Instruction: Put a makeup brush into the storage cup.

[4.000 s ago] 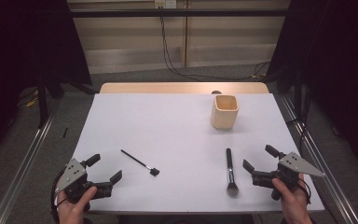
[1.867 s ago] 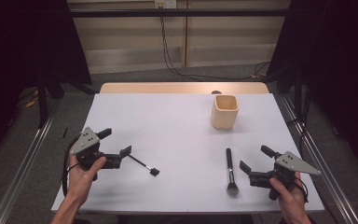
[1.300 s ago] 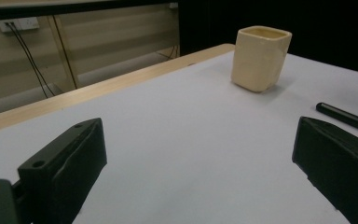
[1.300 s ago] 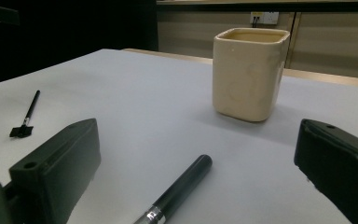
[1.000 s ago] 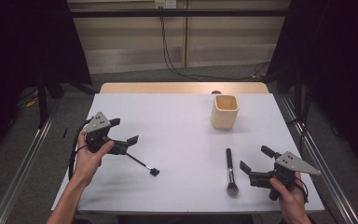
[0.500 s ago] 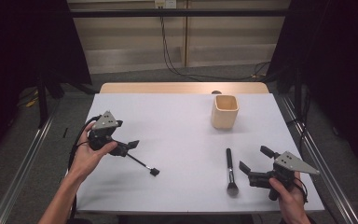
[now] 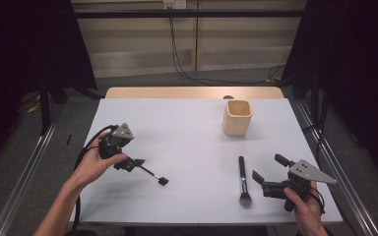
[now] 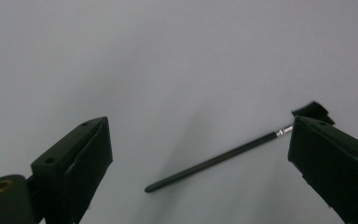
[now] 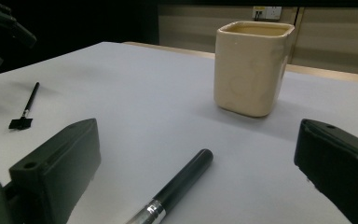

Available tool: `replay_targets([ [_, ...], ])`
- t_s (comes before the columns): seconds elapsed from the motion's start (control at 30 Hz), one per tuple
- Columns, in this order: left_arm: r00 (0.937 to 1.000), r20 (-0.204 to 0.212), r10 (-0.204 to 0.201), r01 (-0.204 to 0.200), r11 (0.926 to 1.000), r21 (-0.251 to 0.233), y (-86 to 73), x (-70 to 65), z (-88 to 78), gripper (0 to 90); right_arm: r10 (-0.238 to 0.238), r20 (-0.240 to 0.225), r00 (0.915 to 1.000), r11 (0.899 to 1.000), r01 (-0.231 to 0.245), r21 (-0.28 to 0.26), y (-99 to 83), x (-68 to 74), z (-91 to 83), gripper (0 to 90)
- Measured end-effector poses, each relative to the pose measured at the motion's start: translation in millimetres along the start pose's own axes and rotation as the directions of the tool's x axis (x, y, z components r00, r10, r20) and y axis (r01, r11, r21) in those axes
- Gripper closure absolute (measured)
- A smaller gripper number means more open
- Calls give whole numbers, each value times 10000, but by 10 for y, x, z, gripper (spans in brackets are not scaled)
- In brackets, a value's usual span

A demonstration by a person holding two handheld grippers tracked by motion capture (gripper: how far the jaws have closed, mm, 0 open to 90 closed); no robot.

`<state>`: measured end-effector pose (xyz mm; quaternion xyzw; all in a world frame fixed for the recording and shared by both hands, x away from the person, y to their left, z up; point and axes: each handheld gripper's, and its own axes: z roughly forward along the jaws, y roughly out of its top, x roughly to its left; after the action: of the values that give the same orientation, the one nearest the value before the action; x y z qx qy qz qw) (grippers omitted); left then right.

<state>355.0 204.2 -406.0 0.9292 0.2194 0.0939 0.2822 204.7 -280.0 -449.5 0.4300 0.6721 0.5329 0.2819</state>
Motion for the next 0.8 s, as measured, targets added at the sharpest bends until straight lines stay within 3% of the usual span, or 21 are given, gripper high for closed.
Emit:
replay_targets([
  [0.03,10000,0,0,0,10000,0,0,0,0,56,0,0,10000,10000,0,0,0,0,0,0],
  [0.07,9998,133,131,-135,9996,265,6,0,20,56,-8,0,10000,10000,8,2,0,-1,-2,0],
  [0.13,9985,534,-69,26,9968,796,18,-12,65,55,-17,7,10000,10000,17,-2,0,0,-2,0],
  [0.17,9974,707,102,-177,9941,1073,27,-33,115,63,-16,-28,10000,10000,16,35,-1,2,-5,0],
  [0.37,9949,781,636,-743,9868,1440,31,-34,219,58,-1,-17,10000,10000,1,63,-5,-7,-8,0],
  [0.47,9850,1358,1064,-1317,9723,1933,42,-19,299,58,-13,-34,10000,10000,13,72,-5,-4,-7,0],
  [0.67,9842,1308,1195,-1461,9650,2178,6,-10,325,60,-35,-130,9999,9999,36,111,-7,9,-4,0],
  [0.73,9817,1598,1034,-1413,9585,2475,2,2,356,65,-31,-128,9999,9999,33,114,-6,12,-2,0],
  [0.8,9816,1510,1172,-1547,9510,2678,19,9,377,67,-42,-125,9999,9999,44,122,-5,12,-1,0],
])
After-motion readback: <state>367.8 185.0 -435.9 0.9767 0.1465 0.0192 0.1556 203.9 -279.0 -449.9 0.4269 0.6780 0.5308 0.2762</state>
